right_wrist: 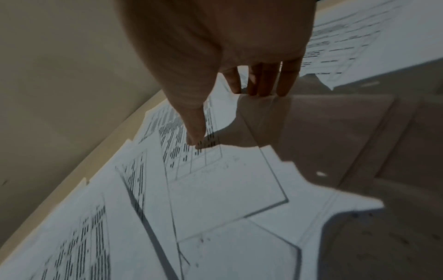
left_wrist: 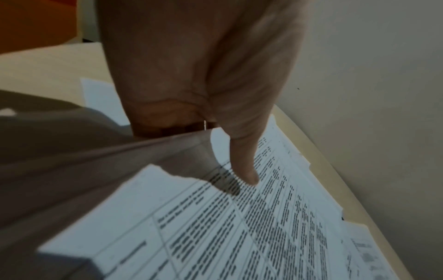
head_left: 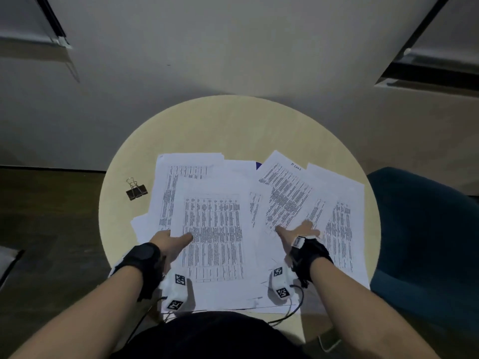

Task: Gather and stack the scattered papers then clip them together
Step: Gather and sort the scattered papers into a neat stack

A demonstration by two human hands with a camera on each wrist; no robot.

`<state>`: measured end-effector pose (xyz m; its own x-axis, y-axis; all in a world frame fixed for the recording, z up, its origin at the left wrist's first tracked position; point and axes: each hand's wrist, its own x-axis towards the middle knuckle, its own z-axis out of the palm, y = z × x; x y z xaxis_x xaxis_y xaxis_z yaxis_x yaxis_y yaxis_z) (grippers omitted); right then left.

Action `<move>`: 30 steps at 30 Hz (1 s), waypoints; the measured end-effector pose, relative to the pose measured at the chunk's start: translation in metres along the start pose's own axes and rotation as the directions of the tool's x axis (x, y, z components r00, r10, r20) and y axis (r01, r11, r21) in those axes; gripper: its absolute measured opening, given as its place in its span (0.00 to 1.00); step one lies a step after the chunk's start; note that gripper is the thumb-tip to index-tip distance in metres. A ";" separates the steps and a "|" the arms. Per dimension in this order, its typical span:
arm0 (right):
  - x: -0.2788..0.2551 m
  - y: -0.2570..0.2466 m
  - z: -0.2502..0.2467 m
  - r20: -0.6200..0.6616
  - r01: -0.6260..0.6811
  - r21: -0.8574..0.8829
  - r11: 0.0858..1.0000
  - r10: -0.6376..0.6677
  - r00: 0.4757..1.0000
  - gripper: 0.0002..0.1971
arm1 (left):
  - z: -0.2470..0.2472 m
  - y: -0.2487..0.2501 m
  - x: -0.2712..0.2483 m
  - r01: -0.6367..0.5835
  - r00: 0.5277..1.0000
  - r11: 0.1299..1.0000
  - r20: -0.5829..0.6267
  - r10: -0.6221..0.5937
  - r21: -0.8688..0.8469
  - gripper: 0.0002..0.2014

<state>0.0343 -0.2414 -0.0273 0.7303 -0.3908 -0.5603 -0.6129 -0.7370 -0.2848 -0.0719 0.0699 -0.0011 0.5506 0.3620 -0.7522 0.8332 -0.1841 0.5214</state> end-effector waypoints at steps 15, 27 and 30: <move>-0.006 0.032 -0.043 -0.178 0.071 0.533 0.843 0.030 0.984 0.13 | -0.009 -0.004 0.033 -0.090 0.995 0.978 -0.035 0.099 0.190 0.38; -0.008 0.037 -0.064 -0.210 0.063 0.772 0.632 0.160 0.964 0.15 | 0.002 -0.009 0.018 -0.128 0.986 0.977 -0.088 0.144 0.172 0.36; -0.019 0.020 -0.042 -0.301 0.156 0.719 0.677 0.101 0.948 0.12 | 0.004 -0.012 0.022 -0.178 0.979 0.963 -0.066 0.195 0.202 0.21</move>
<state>0.0215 -0.2717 0.0102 0.7211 -0.6114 -0.3258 -0.5177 -0.1631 -0.8399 -0.0693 0.0765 -0.0257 0.6980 0.3789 -0.6076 0.7144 -0.4266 0.5546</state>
